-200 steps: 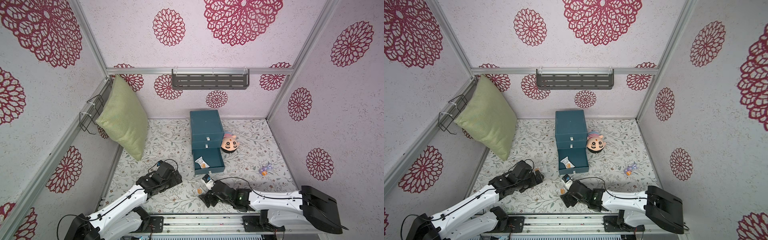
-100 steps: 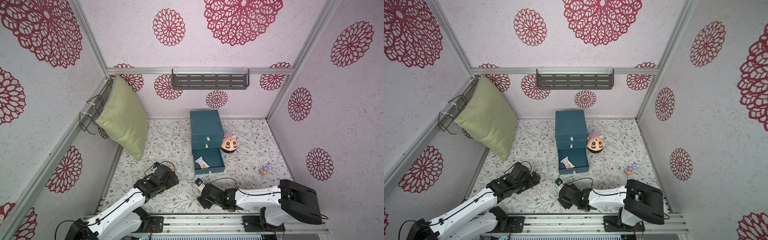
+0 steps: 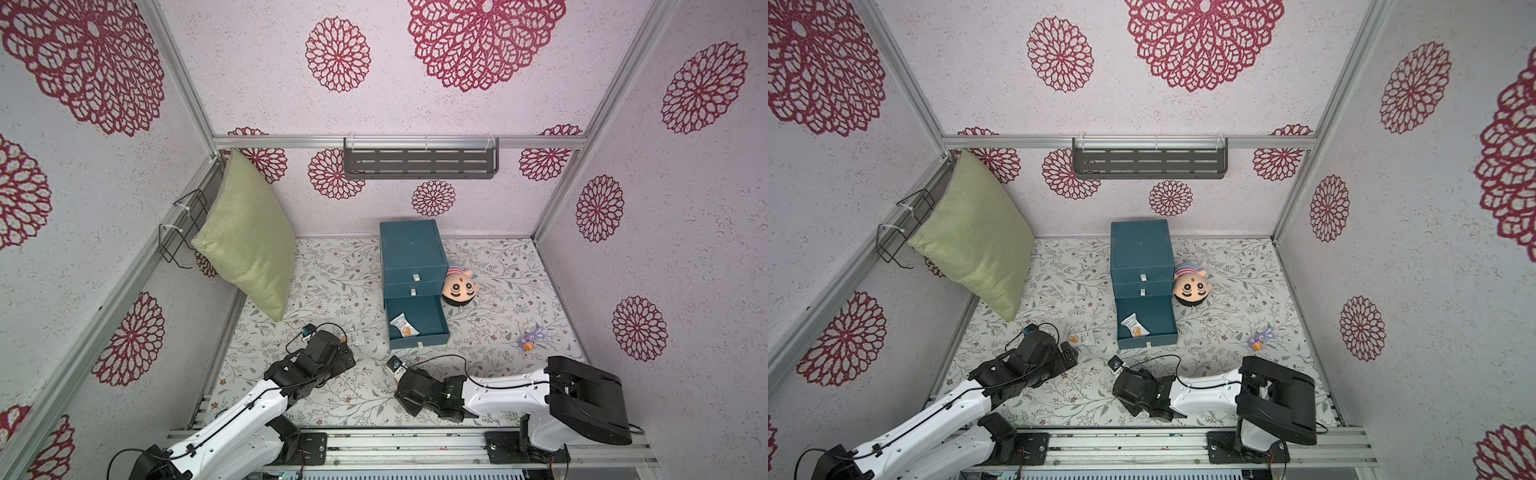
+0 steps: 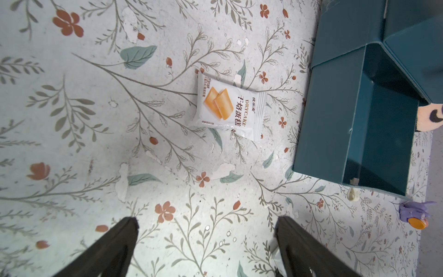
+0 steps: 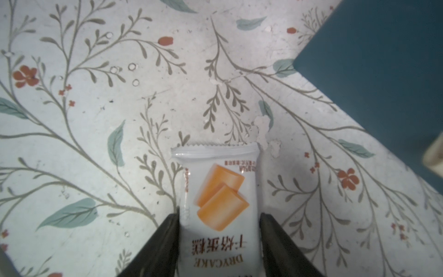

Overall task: Place the cookies into the drawer by color
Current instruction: Pick up the cookie at the center of the board, then place the cookie in the drawer.

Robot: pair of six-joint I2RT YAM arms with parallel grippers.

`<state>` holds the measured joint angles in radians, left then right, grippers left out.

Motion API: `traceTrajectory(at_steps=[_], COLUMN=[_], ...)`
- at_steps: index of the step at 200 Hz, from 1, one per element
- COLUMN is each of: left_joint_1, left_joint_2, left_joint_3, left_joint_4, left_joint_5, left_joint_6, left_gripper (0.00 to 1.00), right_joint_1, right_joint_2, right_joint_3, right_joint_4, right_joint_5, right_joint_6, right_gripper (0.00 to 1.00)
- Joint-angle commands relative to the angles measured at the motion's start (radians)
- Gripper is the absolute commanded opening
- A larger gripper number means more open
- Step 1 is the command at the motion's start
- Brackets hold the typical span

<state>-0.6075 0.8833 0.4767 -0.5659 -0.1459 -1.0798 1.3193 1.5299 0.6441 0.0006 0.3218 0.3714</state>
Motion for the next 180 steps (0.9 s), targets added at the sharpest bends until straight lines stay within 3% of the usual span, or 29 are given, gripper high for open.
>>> traceTrajectory(at_steps=[1, 112, 180], left_joint_1=[0.011, 0.014, 0.030], left_joint_2=[-0.009, -0.036, -0.016], left_joint_3=[-0.006, -0.004, 0.005], left_joint_4=[0.007, -0.004, 0.012], left_joint_5=[-0.018, -0.027, -0.007], left_joint_6=[-0.004, -0.002, 0.006], left_gripper=[0.97, 0.97, 0.97], right_joint_1=[0.003, -0.066, -0.369], right_joint_2=[-0.035, -0.219, -0.384], right_joint_3=[0.003, -0.010, -0.001], right_joint_4=[-0.015, 0.051, 0.098], right_joint_5=[0.036, -0.011, -0.172], right_joint_6=[0.012, -0.007, -0.076], right_gripper=[0.47, 0.46, 0.45])
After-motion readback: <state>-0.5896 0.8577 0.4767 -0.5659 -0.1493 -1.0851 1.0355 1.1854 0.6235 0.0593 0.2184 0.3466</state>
